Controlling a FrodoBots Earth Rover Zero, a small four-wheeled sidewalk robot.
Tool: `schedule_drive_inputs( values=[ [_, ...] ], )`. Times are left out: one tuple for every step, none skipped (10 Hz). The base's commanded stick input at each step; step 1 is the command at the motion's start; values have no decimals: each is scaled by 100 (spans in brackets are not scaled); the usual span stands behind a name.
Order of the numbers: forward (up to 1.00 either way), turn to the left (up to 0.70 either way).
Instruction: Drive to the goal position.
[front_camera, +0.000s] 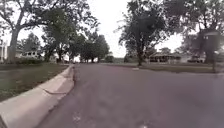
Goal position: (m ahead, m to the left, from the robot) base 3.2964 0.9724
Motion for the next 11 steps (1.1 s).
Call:
schedule_drive_inputs(
  values=[
    [100, 0],
    [100, 0],
    [100, 0],
    [100, 0],
    [100, 0],
    [100, 3],
    [100, 40],
    [100, 40],
    [100, 40],
    [100, 40],
    [100, 40]
  ],
)
